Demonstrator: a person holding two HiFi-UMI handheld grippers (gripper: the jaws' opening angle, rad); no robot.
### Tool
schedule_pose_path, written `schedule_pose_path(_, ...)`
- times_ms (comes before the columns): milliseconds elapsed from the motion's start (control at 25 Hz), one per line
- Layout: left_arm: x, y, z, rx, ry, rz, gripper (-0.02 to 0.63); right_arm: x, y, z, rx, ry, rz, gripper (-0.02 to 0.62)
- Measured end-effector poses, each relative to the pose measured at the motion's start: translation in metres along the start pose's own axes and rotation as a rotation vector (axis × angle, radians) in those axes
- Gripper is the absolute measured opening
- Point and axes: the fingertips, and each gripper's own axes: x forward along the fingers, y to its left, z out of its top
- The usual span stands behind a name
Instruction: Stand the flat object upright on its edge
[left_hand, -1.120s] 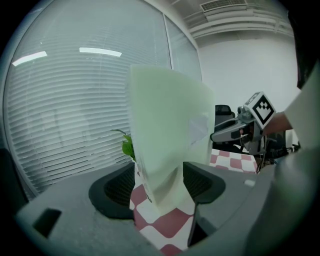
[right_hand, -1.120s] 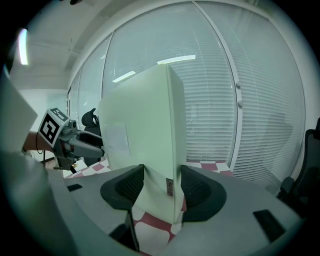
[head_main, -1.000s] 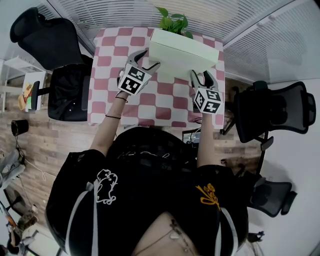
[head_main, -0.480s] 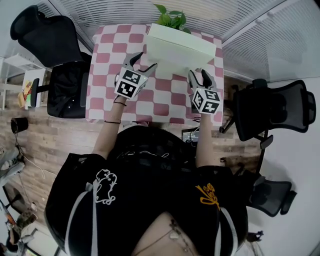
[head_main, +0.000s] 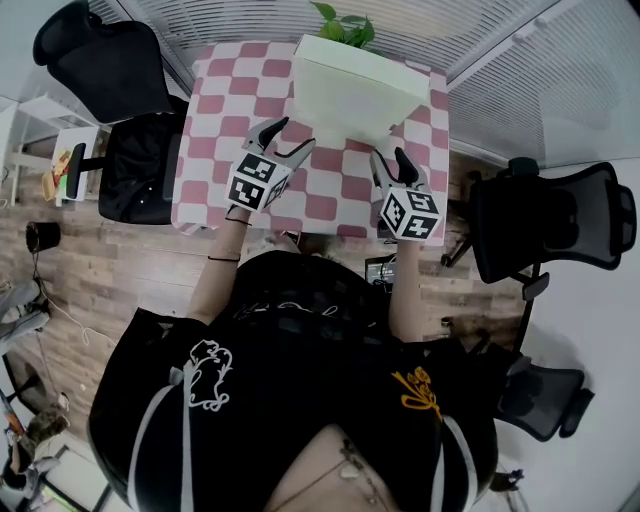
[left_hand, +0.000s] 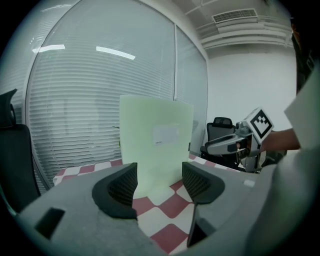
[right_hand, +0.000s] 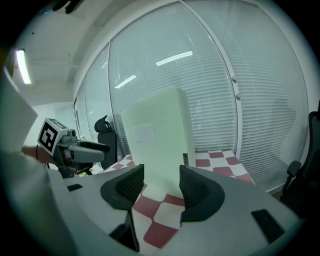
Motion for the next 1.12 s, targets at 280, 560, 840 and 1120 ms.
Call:
schedule_pose_path(280, -0.022, -0.055, -0.017, -0.073, 0.001, -0.023, 0.254, -0.037, 0.024, -0.023, 0.000, 0.030, 0.071, 0.215)
schedule_pose_path(560, -0.050, -0.099, -0.029, -0.078, -0.002, 0.010, 0.180, -0.078, 0.043, -0.045, -0.003, 0.025, 0.147, 0.185)
schedule_pose_path(840, -0.083, -0.137, -0.039, -0.137, -0.033, 0.042, 0.111, -0.111, 0.049, -0.068, 0.026, 0.017, 0.200, 0.113)
schedule_pose_path(1120, -0.112, -0.150, -0.042, -0.129, -0.039, 0.069, 0.091, -0.126, 0.068, -0.074, -0.020, 0.004, 0.242, 0.089)
